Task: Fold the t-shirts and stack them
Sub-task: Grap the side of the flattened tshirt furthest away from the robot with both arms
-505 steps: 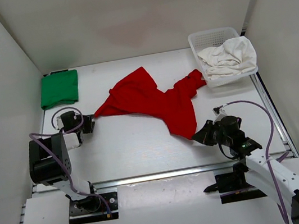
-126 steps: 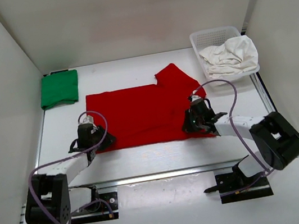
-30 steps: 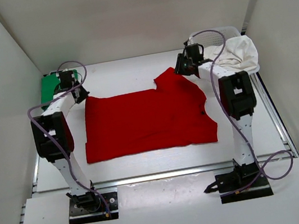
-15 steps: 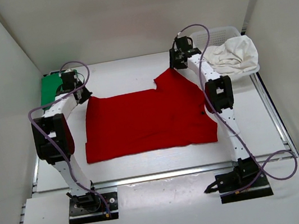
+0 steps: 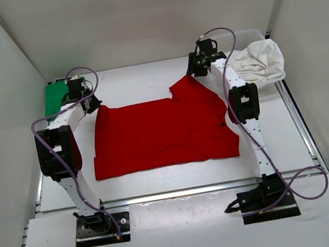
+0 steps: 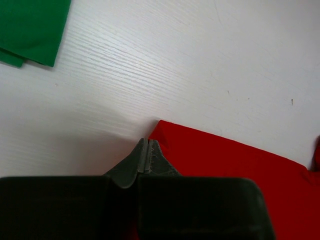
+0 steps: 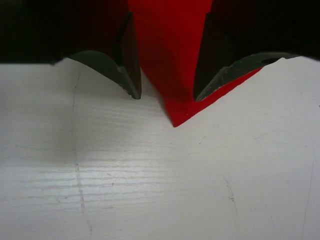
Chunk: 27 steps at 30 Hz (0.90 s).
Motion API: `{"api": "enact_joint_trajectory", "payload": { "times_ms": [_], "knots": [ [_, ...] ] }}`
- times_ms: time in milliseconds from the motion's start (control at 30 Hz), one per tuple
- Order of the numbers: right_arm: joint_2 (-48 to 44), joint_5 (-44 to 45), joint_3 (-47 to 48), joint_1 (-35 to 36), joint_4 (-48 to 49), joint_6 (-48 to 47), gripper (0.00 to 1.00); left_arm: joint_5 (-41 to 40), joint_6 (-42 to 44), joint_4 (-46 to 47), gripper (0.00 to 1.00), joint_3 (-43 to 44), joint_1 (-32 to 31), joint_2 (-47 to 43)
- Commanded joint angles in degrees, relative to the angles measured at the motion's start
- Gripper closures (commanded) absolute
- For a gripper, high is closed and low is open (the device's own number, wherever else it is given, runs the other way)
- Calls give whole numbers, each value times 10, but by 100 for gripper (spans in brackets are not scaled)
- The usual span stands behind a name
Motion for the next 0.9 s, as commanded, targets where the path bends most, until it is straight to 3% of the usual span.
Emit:
{"api": "enact_joint_trajectory", "payload": {
  "times_ms": [0,133,267,367,600,800,867],
  "knots": [
    [15,-31,18,-5,-1,17,56,19,-12,20,100,-7,-1,-26],
    [24,-63,25,-13,-5,33,58,26,-17,34,100,-23,0,-37],
    [29,-75,29,-17,-9,40,73,42,-28,49,100,-39,8,-45],
    [33,-83,29,-16,-2,44,77,41,-31,57,100,-45,9,-49],
    [42,-89,70,-17,-7,49,99,36,-27,55,100,-47,9,-54],
    [28,-118,156,-20,-75,40,100,41,-23,58,100,-45,12,-58],
    [13,-122,156,-26,-139,28,99,44,-25,57,100,-43,16,-62]
  ]
}}
